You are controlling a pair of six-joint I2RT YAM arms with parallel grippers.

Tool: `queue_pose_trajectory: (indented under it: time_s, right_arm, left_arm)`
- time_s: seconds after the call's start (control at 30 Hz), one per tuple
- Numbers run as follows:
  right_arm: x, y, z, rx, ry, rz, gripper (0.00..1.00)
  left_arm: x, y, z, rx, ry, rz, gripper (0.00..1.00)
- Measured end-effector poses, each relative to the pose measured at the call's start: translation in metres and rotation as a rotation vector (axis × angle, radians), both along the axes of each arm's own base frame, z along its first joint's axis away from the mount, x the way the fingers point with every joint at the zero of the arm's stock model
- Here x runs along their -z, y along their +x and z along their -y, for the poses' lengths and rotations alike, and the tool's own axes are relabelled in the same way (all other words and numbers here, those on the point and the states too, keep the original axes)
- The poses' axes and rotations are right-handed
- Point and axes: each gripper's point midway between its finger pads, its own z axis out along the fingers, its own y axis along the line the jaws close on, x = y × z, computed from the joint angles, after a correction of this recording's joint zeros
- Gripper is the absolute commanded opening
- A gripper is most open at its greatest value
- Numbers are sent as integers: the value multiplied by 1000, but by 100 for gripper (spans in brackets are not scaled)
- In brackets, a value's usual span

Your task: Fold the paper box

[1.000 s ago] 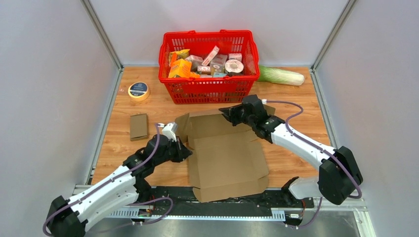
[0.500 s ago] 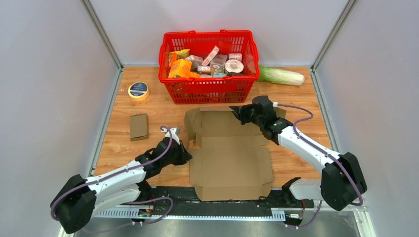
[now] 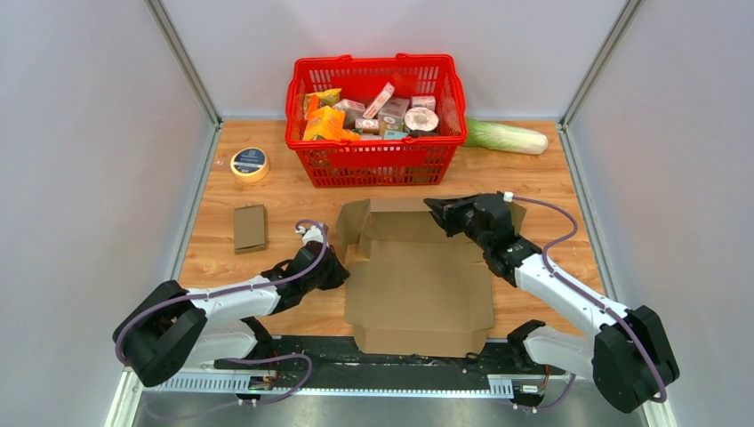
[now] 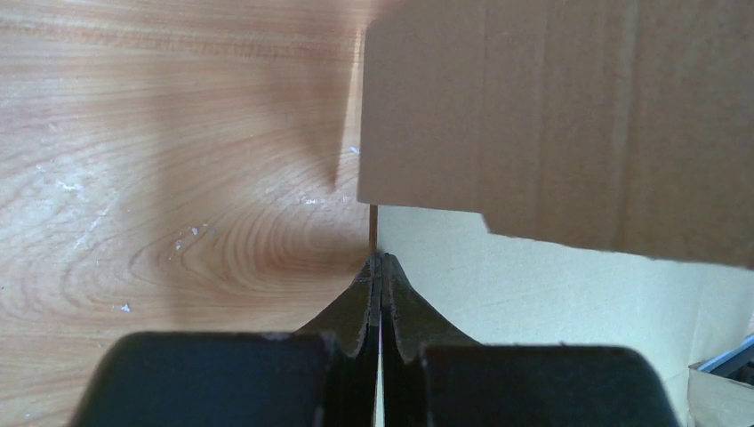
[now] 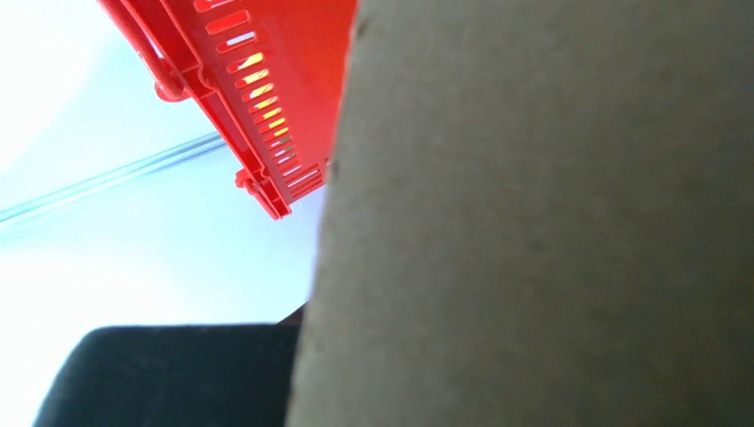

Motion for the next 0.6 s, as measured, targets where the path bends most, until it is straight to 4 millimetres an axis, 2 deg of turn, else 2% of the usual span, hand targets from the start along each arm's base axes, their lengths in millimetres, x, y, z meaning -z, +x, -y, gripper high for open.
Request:
queue_pose_trajectory:
  time_s: [0.4, 0.5, 0.53, 0.6]
  right_arm:
    - [1, -7, 3, -51, -49, 106, 3]
    - [1, -7, 3, -57, -53, 108, 3]
    - [1, -7, 3, -57, -53, 108, 3]
    - [1, -6, 3, -55, -54, 106, 3]
  left_arm:
    - [-2, 2, -4, -6, 5, 31, 2]
    - [-4, -4, -9, 19, 18, 47, 20]
    - [-7, -6, -10, 32, 16, 58, 32]
    - [-18, -10, -12, 61, -1, 99, 50]
